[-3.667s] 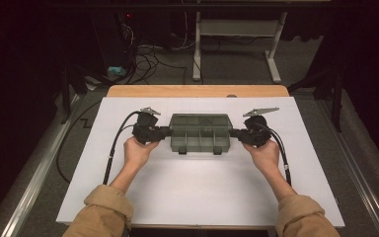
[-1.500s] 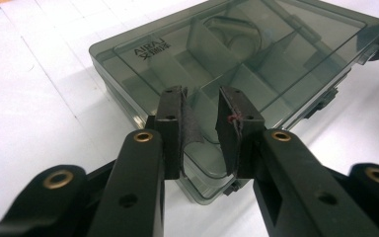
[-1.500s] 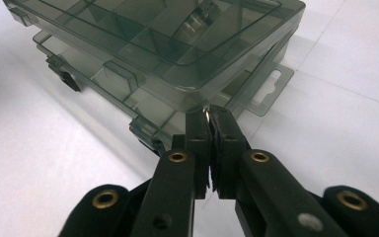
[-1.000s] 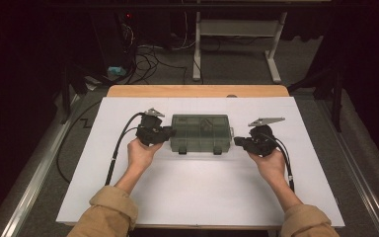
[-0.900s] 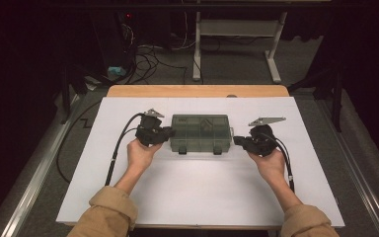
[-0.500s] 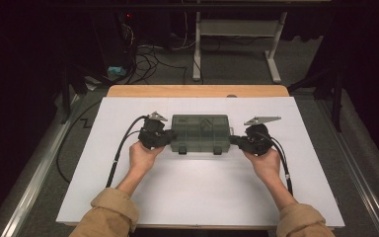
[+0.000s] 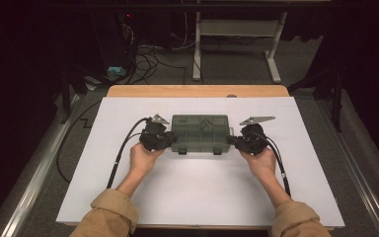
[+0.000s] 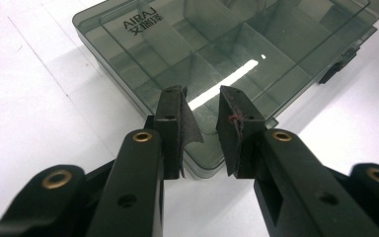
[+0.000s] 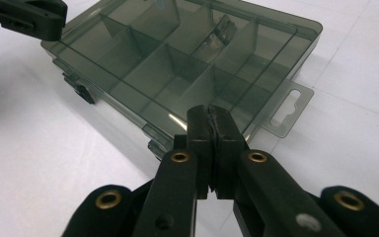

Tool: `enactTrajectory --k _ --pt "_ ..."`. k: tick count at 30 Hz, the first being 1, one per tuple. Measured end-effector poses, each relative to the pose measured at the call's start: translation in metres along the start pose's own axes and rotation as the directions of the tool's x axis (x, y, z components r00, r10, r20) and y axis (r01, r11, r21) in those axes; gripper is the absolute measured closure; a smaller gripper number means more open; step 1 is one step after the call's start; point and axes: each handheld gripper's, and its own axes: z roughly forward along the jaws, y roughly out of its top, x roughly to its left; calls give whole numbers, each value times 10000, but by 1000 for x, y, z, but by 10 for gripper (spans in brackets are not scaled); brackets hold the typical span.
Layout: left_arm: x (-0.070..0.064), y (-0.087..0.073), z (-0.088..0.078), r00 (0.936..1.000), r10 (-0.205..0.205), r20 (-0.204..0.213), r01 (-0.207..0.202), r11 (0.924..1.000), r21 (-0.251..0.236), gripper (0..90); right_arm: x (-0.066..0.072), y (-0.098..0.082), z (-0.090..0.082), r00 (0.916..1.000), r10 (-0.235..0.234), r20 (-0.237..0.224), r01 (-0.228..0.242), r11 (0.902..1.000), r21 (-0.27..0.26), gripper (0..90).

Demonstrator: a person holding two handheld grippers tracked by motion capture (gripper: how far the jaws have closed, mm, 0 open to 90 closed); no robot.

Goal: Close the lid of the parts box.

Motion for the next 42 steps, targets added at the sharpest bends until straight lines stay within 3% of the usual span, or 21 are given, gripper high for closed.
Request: enactTrajectory --k 5,9,14,19,25,30,31,35,38,42 --pt "-2 -1 1 9997 195 -164 -195 9998 -23 725 1 0 1 9999 -116 117 115 9999 115 894" --pt "-2 -1 1 9996 178 -197 -179 9998 -33 725 0 0 2 9999 -19 114 18 9999 158 900" --pt "-1 1 2 9998 45 -194 -44 10000 73 722 3 3 4 9987 -255 430 244 9993 268 900" --pt "-4 -1 3 9983 433 -397 -426 9989 184 723 1 5 4 9993 -152 338 140 9993 358 900" --pt "-3 1 4 9990 248 -364 -243 9996 130 724 1 6 6 9990 -165 416 148 9990 412 900" --pt "-5 -1 5 9984 378 -422 -373 9992 141 721 0 6 7 9991 -154 406 138 9991 392 900" --pt "-4 -3 6 9982 402 -454 -391 9989 264 719 0 6 9 9987 -141 494 105 9974 712 900" --pt "-4 -4 6 9978 513 -420 -502 9984 274 718 2 1 7 9986 -242 468 220 9987 462 900" --pt "-10 -6 11 9993 -47 -368 30 9989 -468 718 1 2 8 9985 -230 489 207 9986 477 900" --pt "-12 -9 12 9988 116 -486 -148 9977 -662 706 2 2 9 9982 -249 554 229 9991 362 900"
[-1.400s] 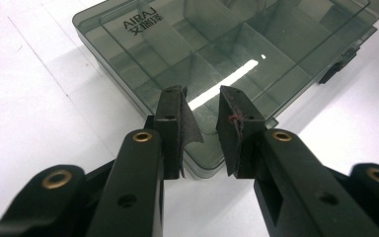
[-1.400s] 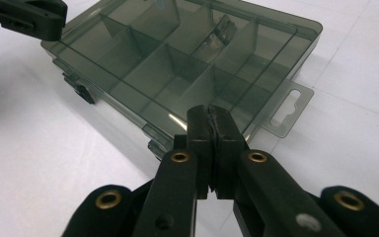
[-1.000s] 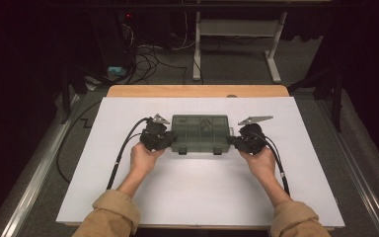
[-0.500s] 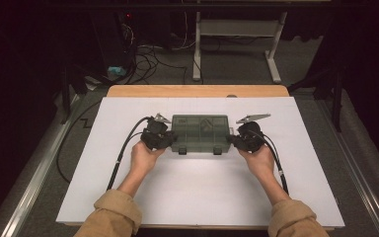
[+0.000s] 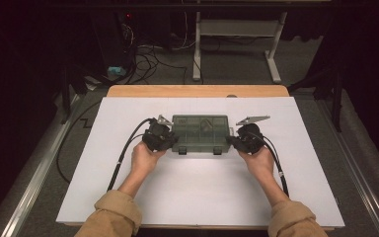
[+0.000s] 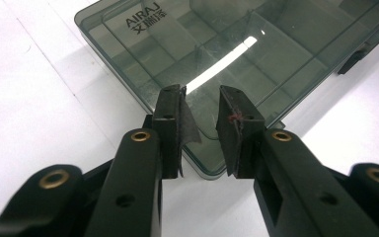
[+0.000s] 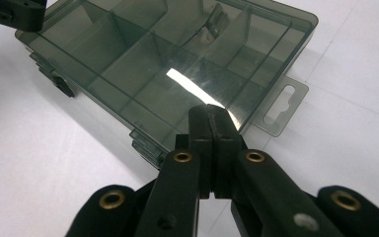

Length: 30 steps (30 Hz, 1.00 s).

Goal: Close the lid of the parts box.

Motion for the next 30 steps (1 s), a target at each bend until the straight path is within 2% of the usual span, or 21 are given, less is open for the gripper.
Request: enactTrajectory --k 3,4,8,11,13,21,30 --pt "2 0 -2 9999 129 65 -129 9999 33 692 1 1 0 9998 -174 42 174 9998 40 900" --pt "8 1 -6 9985 530 134 -537 9971 546 674 1 1 -1 9997 -250 73 249 9997 28 900" --pt "11 3 -6 9990 436 -77 -433 9984 352 579 1 1 -3 9997 -251 -47 251 9996 -119 869" --pt "13 7 -9 10000 40 72 -42 9994 348 528 2 2 -5 9992 -397 21 397 9988 -288 856" --pt "13 9 -12 9998 -73 172 68 9995 310 499 1 2 -8 9995 -267 -141 262 9991 -337 842" --pt "8 14 -23 9982 -152 583 160 9998 -126 457 -2 2 -20 9997 -121 -223 105 9974 -716 797" --pt "11 19 -37 9971 -77 757 123 9981 -609 430 -2 0 -31 9994 -74 -334 39 9947 -1030 730"
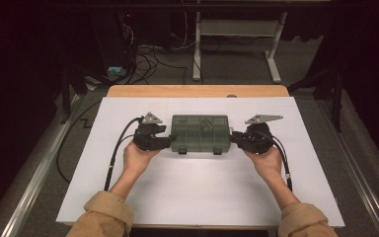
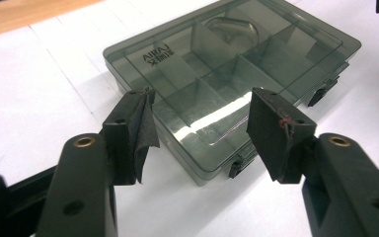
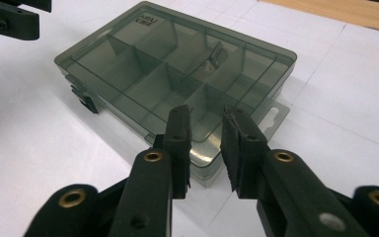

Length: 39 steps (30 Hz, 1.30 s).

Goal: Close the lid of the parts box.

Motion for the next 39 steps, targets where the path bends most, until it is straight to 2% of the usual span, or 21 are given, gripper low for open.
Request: enactTrajectory --k 7,12,18,39 --pt "3 1 -9 10000 -52 76 53 9998 -197 420 2 -2 -6 9999 -134 -26 134 9999 -89 686" --pt "6 0 -14 9999 -96 134 100 9995 -293 413 1 -5 -9 10000 -40 -33 39 9999 -118 659" --pt "8 -1 -19 9998 -113 160 119 9993 -344 412 1 -8 -15 9999 -116 -7 116 9993 -357 648" --pt "15 -5 -44 9996 -190 194 203 9971 -734 413 -7 -26 -32 9999 129 -41 -131 9983 -568 603"
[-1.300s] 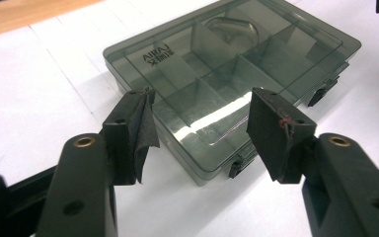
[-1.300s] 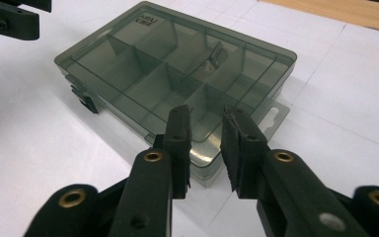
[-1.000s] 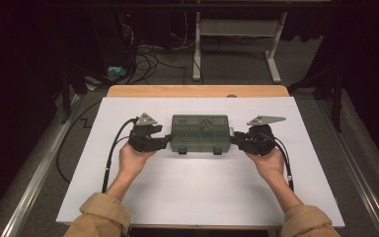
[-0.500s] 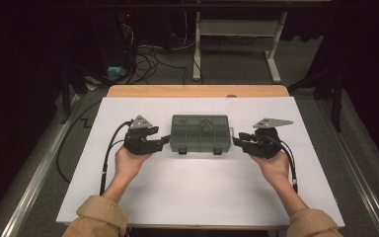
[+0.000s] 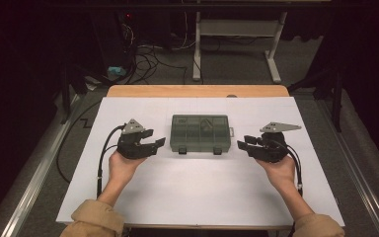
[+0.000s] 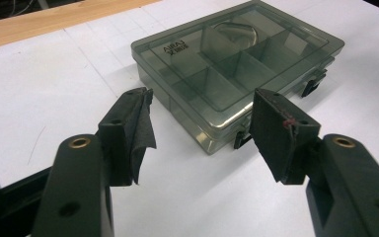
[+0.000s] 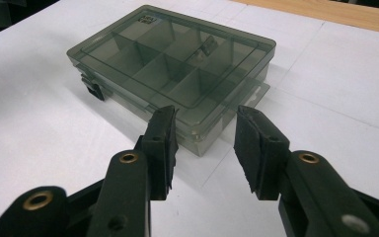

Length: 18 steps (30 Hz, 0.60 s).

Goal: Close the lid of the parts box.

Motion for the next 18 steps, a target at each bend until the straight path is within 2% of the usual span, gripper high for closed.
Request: enactTrajectory --k 18 --pt "1 -2 -18 9998 -68 184 72 9996 -260 411 0 -10 -13 10000 58 -73 -60 9998 -193 581"
